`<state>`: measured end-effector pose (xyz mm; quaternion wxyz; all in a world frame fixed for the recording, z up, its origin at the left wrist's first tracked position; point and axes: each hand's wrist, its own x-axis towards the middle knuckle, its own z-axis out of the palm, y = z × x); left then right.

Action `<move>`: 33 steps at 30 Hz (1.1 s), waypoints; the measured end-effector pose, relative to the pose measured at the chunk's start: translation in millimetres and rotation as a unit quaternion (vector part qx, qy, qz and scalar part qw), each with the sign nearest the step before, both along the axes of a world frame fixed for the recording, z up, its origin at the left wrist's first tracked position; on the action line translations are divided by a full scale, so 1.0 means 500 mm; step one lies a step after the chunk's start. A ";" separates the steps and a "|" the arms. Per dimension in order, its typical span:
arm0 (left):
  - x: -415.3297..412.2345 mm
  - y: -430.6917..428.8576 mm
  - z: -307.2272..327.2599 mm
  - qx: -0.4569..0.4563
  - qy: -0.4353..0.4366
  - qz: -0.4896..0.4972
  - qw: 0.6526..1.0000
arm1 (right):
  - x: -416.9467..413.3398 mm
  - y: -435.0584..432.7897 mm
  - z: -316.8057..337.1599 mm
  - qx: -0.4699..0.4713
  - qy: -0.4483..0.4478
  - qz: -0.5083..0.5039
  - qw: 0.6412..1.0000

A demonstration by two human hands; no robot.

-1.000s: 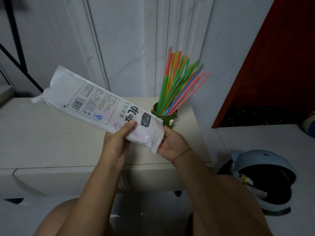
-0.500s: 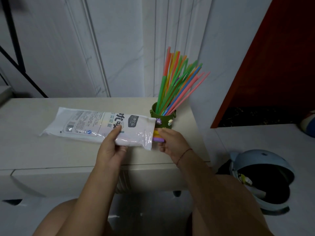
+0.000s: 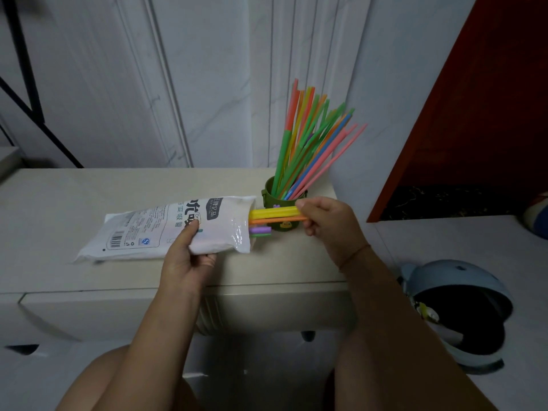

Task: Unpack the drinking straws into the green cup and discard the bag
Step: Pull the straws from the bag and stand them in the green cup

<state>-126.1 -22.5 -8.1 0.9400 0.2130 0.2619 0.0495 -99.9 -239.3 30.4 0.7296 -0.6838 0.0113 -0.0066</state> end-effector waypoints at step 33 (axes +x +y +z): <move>0.005 -0.019 0.006 0.003 0.014 0.000 1.000 | 0.010 0.014 0.001 0.148 0.022 -0.006 0.989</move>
